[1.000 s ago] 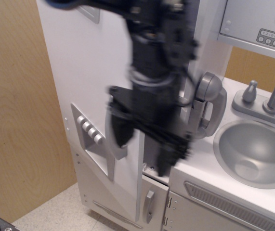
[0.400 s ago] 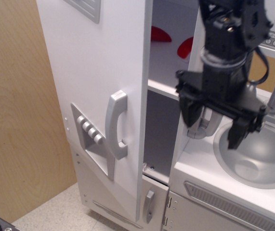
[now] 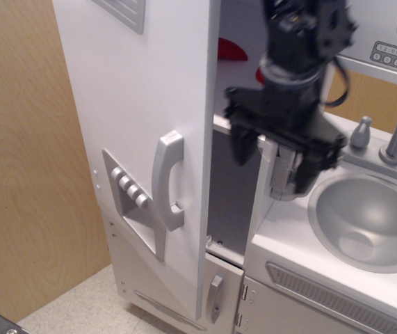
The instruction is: Open fridge
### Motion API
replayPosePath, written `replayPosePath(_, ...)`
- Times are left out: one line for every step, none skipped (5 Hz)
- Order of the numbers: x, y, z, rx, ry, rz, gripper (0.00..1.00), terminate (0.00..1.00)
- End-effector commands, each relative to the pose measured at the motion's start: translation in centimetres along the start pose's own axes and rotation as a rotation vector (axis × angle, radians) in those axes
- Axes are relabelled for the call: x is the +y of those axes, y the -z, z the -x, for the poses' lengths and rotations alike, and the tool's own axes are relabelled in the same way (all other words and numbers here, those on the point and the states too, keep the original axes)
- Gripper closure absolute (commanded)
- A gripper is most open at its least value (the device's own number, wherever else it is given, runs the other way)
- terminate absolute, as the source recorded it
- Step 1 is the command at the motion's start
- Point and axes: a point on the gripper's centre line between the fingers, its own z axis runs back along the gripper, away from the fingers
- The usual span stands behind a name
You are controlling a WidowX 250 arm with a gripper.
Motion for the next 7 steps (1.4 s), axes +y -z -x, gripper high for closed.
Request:
replayPosePath(1.7,-3.9,2.9,-0.079,0.025,-0.004,0.0,0.0)
replayPosePath(2.8,-4.4,4.9,-0.05,0.036,0.003,0.0,0.0)
replayPosePath(5.6,-4.8,7.0,-0.053,0.024,-0.014,0.0,0.0)
replayPosePath(9.2,-5.0,8.5,-0.092,0.021,-0.037,0.0,0.0)
replayPosePath(12.5,-4.3,8.8,-0.079,-0.037,-0.067,0.0,0.0)
replayPosePath(14.4,-3.2,8.2,-0.097,-0.11,-0.142,0.0,0.0)
replayPosePath(17.3,-2.8,5.5,-0.12,-0.244,-0.199,0.0,0.0)
